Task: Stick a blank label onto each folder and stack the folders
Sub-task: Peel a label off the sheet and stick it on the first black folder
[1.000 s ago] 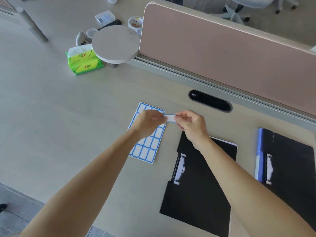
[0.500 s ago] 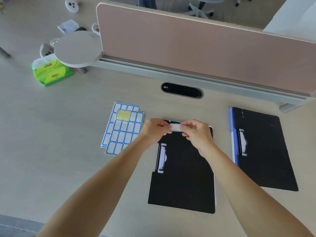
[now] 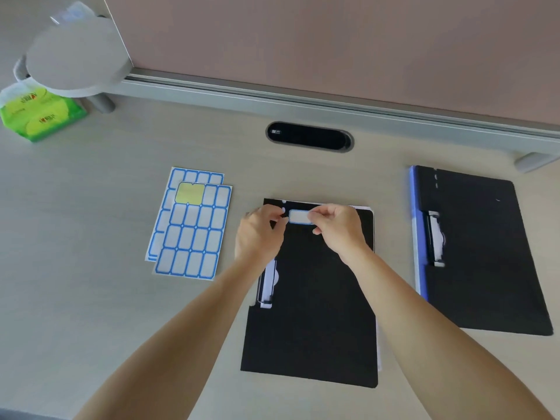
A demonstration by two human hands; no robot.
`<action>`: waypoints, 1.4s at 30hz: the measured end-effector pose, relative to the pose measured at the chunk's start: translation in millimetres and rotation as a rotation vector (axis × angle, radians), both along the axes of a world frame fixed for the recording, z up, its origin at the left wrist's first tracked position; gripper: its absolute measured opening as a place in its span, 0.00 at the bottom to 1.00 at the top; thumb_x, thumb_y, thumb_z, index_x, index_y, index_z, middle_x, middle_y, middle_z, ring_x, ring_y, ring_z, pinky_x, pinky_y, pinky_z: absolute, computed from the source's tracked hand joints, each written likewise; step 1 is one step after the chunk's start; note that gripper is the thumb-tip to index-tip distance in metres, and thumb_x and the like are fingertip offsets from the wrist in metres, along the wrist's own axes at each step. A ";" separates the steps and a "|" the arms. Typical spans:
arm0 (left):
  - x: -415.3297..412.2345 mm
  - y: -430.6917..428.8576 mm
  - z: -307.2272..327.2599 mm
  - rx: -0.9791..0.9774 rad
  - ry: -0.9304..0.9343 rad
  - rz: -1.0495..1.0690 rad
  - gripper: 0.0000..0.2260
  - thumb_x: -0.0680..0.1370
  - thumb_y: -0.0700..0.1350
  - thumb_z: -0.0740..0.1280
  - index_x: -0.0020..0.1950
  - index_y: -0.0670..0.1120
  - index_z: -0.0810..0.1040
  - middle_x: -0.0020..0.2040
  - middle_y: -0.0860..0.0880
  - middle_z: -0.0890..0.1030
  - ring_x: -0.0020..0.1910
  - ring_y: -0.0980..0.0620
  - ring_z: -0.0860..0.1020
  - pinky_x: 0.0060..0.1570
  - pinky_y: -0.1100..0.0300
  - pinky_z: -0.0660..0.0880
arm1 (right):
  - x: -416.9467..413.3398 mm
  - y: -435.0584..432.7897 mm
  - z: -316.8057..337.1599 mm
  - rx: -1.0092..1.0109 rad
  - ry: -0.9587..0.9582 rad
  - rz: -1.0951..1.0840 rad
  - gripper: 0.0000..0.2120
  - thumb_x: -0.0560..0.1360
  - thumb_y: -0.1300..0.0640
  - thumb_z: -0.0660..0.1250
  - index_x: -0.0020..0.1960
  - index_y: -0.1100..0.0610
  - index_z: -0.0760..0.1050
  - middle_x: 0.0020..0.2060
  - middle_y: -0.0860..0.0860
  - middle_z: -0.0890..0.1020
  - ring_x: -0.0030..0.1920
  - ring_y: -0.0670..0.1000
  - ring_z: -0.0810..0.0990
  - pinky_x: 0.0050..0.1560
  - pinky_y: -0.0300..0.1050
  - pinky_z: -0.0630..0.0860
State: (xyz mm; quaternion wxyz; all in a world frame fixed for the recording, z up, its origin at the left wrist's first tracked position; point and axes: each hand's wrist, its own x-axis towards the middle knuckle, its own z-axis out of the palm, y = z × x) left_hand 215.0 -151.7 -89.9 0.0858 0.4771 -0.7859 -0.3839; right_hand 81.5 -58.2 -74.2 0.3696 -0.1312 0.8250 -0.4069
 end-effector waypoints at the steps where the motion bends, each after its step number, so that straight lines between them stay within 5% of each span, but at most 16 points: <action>1: 0.4 1.7 -4.9 -0.074 -0.008 -0.045 0.11 0.78 0.46 0.68 0.60 0.48 0.81 0.53 0.52 0.84 0.54 0.47 0.78 0.52 0.56 0.75 | -2.4 -0.4 -2.2 0.006 0.011 0.003 0.04 0.74 0.55 0.70 0.43 0.53 0.83 0.38 0.45 0.85 0.28 0.42 0.80 0.33 0.36 0.72; 6: 3.3 14.6 -22.9 -0.383 -0.094 -0.278 0.21 0.75 0.47 0.71 0.67 0.44 0.77 0.67 0.47 0.76 0.63 0.41 0.74 0.57 0.47 0.73 | -7.4 -0.8 -11.4 0.017 0.034 0.013 0.04 0.74 0.55 0.70 0.43 0.53 0.83 0.38 0.45 0.85 0.29 0.43 0.81 0.35 0.35 0.75; 13: 6.9 22.9 -30.0 -0.371 -0.208 -0.390 0.27 0.77 0.53 0.57 0.71 0.40 0.72 0.75 0.45 0.69 0.73 0.39 0.68 0.65 0.44 0.70 | -7.5 -2.5 -17.0 0.042 0.063 0.030 0.05 0.74 0.55 0.69 0.42 0.53 0.83 0.36 0.45 0.84 0.29 0.43 0.82 0.33 0.35 0.73; 20: 6.2 24.7 -28.9 -0.368 -0.293 -0.462 0.26 0.79 0.51 0.51 0.75 0.44 0.68 0.78 0.47 0.64 0.74 0.37 0.64 0.67 0.43 0.66 | -6.9 -4.8 -19.9 0.063 0.092 0.029 0.05 0.74 0.54 0.69 0.42 0.53 0.83 0.34 0.45 0.84 0.29 0.44 0.83 0.40 0.45 0.82; 32: 2.8 19.1 -23.2 -0.491 -0.435 -0.599 0.25 0.78 0.49 0.52 0.72 0.43 0.72 0.76 0.49 0.68 0.68 0.37 0.69 0.61 0.45 0.69 | -9.9 -6.3 -14.2 0.087 0.083 0.053 0.05 0.76 0.57 0.69 0.41 0.52 0.80 0.35 0.47 0.83 0.30 0.47 0.83 0.38 0.46 0.83; 37: 4.6 10.0 -21.3 -0.506 -0.479 -0.713 0.25 0.80 0.50 0.50 0.75 0.44 0.68 0.78 0.49 0.64 0.71 0.38 0.66 0.66 0.45 0.65 | -9.2 -5.3 -13.6 0.092 0.111 0.061 0.04 0.75 0.57 0.69 0.42 0.53 0.80 0.35 0.49 0.84 0.30 0.49 0.84 0.33 0.43 0.81; 42: 6.7 8.3 -19.4 -0.493 -0.474 -0.719 0.26 0.79 0.51 0.49 0.74 0.43 0.70 0.77 0.48 0.66 0.70 0.38 0.69 0.64 0.45 0.68 | -8.8 -5.6 -16.4 0.108 0.125 0.056 0.05 0.74 0.57 0.67 0.40 0.53 0.79 0.33 0.50 0.84 0.31 0.51 0.84 0.38 0.52 0.83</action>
